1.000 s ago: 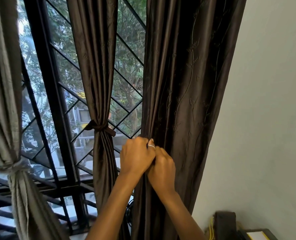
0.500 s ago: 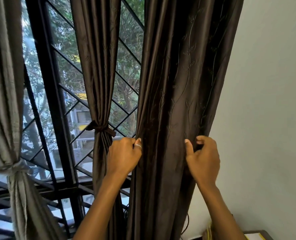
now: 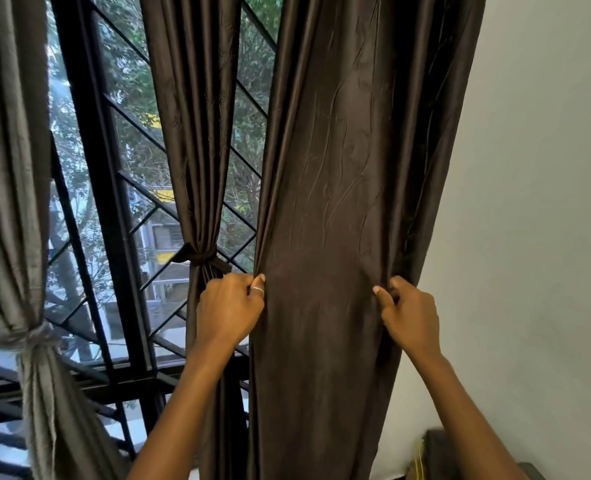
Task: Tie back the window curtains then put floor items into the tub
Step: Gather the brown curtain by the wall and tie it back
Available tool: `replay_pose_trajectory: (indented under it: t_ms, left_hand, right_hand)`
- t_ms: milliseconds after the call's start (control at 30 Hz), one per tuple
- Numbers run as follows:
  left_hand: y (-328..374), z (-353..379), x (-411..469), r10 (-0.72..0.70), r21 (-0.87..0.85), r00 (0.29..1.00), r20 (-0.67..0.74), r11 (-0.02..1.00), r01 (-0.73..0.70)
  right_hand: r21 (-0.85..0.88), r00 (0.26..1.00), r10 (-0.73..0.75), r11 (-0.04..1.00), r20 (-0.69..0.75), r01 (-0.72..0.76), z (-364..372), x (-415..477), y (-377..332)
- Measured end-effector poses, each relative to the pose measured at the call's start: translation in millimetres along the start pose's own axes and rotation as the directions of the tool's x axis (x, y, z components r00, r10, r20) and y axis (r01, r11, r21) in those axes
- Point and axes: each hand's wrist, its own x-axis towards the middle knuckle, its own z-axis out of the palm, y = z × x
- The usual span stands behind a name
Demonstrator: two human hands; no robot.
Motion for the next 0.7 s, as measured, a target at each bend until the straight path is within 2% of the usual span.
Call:
replay_pose_trajectory:
  t_ms: [100,233,367,467,700]
  left_hand:
    - [2,1,-3,-0.016,-0.011,1.000,-0.008,1.000,0.016]
    - [7,1,-7,-0.006,0.009,1.000,-0.001,1.000,0.006]
    - [21,4,-15,0.015,0.041,0.999,0.038,0.999,-0.017]
    - [39,13,-21,0.050,0.032,0.996,0.073,0.998,-0.052]
    - [49,27,-24,0.152,-0.095,0.979,0.135,0.986,-0.140]
  right_hand:
    - [0.034,0.999,0.012,0.999,-0.046,-0.010,7,-9,-4]
    - [0.028,0.991,-0.074,0.997,-0.108,0.078,10,-26,-15]
    - [0.061,0.980,-0.176,0.981,-0.091,0.182,16,-45,-40]
    - [0.022,0.963,-0.244,0.969,-0.113,0.248,26,-58,-64]
    - [0.046,0.957,-0.279,0.958,-0.076,0.283,40,-69,-94]
